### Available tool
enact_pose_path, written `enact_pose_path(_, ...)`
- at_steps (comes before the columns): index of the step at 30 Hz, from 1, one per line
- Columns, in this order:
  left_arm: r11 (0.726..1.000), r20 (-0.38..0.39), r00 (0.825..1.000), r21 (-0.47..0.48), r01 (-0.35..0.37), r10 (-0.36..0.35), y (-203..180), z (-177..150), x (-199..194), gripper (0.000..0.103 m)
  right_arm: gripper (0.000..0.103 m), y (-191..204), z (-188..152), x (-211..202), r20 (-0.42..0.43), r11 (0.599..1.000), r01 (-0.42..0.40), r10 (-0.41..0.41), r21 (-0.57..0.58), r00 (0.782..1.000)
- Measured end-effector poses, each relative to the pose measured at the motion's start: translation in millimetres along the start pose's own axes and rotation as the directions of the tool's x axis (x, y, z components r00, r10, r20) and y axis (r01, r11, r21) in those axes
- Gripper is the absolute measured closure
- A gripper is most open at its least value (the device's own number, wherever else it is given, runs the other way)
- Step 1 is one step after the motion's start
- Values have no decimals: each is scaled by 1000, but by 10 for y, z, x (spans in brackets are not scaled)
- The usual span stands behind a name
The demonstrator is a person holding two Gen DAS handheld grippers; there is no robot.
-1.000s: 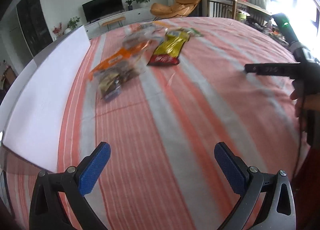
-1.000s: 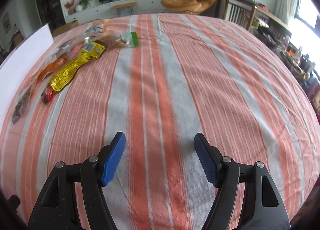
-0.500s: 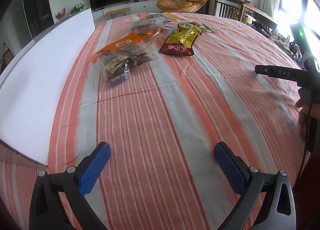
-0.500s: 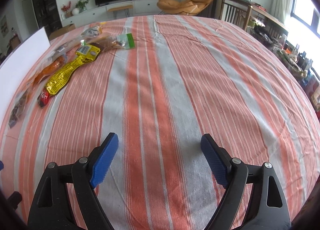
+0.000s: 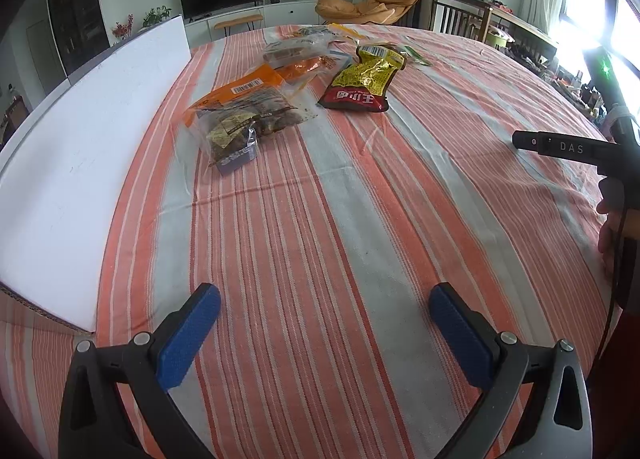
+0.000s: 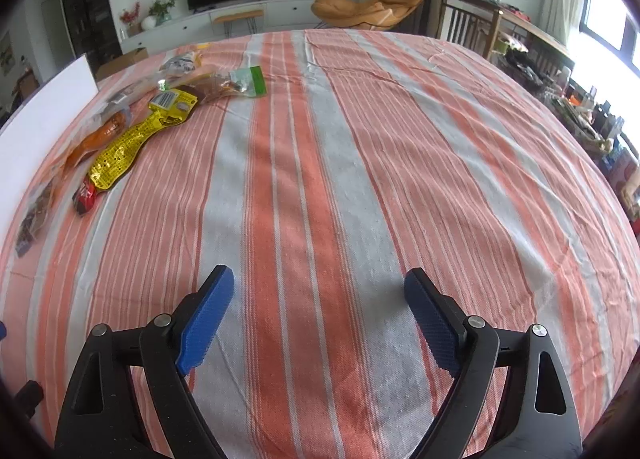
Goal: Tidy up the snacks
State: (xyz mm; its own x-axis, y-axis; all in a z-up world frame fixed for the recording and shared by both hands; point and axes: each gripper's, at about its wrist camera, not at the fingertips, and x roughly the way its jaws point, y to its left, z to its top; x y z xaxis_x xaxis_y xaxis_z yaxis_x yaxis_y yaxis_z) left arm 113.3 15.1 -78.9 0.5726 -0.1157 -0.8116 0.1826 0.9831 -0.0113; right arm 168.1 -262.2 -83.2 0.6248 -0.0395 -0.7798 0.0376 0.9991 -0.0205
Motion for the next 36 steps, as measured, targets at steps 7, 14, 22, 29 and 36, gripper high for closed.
enact_pose_path(7,1000,-10,1000,1,0,0,-6,18,9,0,14,1,0,-2,0,1000,0,0,0,1000)
enact_pose_path(14,1000,-12,1000,8,5,-5,-1,27,18,0,14,-3,0,0,0,1000,0,0,0,1000)
enact_pose_path(22,1000,-12,1000,8,5,-5,-2,26,18,0,14,-3,0,-1,0,1000,-1,1,0,1000)
enact_pose_path(29,1000,-12,1000,7,5,-5,-2,25,18,0,14,-2,0,-2,0,1000,-1,1,1,1000)
enact_pose_path(36,1000,-11,1000,8,6,-5,-1,25,19,0,13,2,1,-4,0,1000,-1,1,0,1000)
